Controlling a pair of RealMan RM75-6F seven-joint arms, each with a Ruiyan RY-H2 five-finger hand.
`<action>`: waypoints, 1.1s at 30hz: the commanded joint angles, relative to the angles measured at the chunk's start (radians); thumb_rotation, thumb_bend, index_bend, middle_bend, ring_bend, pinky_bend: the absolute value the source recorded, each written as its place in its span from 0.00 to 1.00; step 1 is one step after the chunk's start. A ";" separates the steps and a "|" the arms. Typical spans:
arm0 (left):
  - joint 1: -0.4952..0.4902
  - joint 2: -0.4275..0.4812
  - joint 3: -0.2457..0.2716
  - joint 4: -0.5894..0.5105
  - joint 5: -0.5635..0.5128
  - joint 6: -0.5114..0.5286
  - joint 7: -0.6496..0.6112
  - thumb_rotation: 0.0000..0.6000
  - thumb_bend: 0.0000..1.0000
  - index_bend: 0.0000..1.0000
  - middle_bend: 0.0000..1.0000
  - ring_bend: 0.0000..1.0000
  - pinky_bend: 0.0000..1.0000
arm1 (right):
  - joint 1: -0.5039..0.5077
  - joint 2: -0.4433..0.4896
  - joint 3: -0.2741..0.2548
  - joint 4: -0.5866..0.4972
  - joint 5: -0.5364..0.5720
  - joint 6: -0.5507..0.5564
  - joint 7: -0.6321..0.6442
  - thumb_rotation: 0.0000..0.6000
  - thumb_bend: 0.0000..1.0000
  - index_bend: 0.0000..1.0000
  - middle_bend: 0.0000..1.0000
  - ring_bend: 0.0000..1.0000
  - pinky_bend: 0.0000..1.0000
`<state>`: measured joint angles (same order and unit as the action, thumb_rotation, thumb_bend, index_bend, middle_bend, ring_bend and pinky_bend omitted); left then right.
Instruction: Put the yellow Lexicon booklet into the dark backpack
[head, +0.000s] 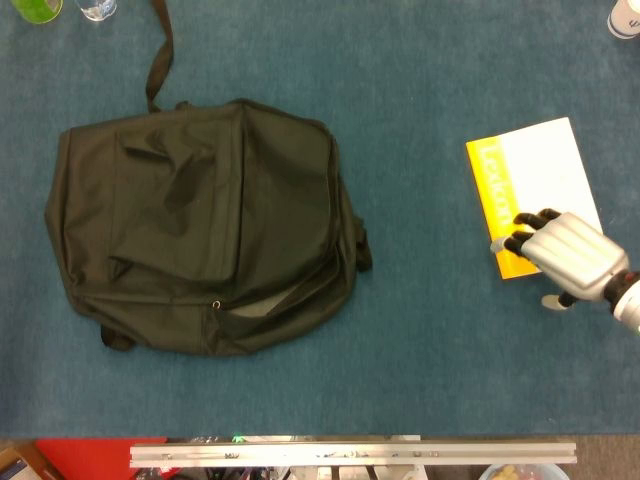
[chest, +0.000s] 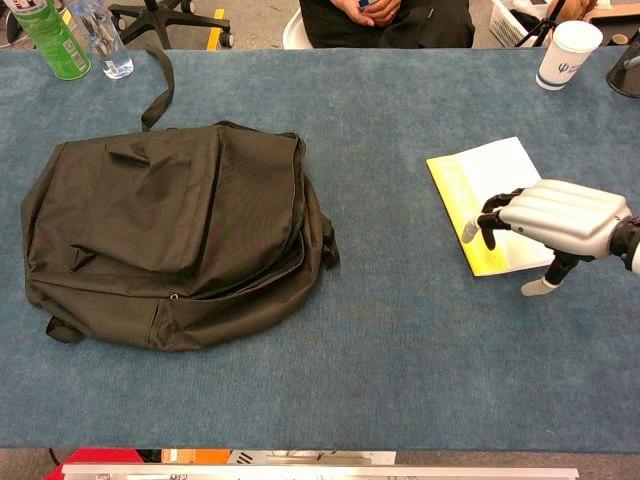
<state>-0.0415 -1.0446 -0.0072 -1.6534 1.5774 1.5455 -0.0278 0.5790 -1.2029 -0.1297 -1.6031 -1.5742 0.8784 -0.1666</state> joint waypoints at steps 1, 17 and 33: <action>-0.002 0.002 0.001 -0.006 0.006 0.000 0.005 1.00 0.22 0.15 0.22 0.12 0.17 | -0.041 0.009 0.018 0.018 -0.046 0.121 0.099 1.00 0.05 0.28 0.39 0.19 0.27; -0.005 -0.001 0.002 0.002 -0.007 -0.014 -0.002 1.00 0.22 0.15 0.22 0.12 0.17 | -0.022 0.049 0.141 0.123 0.346 -0.015 -0.053 1.00 0.05 0.28 0.41 0.19 0.27; -0.005 -0.009 0.002 0.026 -0.018 -0.021 -0.034 1.00 0.22 0.15 0.22 0.12 0.17 | 0.065 -0.132 0.179 0.351 0.569 -0.161 -0.186 1.00 0.04 0.21 0.42 0.19 0.27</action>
<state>-0.0468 -1.0535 -0.0050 -1.6272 1.5599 1.5249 -0.0617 0.6356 -1.3244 0.0473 -1.2589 -1.0114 0.7253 -0.3423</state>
